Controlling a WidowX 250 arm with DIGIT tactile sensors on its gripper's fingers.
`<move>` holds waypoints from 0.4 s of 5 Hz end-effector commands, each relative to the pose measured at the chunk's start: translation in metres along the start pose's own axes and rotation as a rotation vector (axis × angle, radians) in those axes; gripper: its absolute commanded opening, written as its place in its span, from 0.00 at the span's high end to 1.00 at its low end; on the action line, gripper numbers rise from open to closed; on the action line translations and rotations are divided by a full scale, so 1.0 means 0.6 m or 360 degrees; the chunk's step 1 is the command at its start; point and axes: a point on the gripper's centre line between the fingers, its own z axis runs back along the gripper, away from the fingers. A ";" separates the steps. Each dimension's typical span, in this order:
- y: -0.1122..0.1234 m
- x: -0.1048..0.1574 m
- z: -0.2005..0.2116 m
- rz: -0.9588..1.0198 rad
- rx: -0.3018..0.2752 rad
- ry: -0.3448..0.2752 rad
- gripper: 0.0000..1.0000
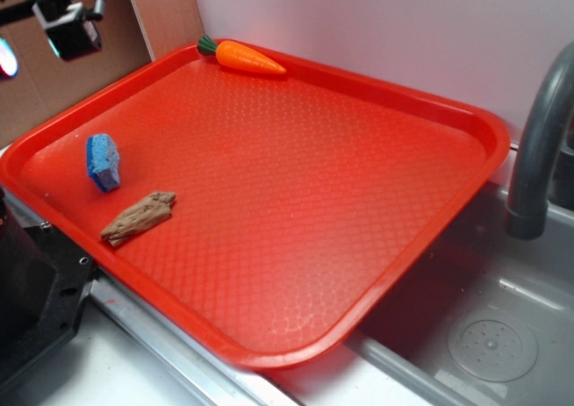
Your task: Grab the blue sponge.
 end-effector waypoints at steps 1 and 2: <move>0.024 -0.004 -0.072 0.0047 0.0108 -0.0035 0.00; 0.010 -0.001 -0.094 -0.0052 0.0160 -0.0065 0.00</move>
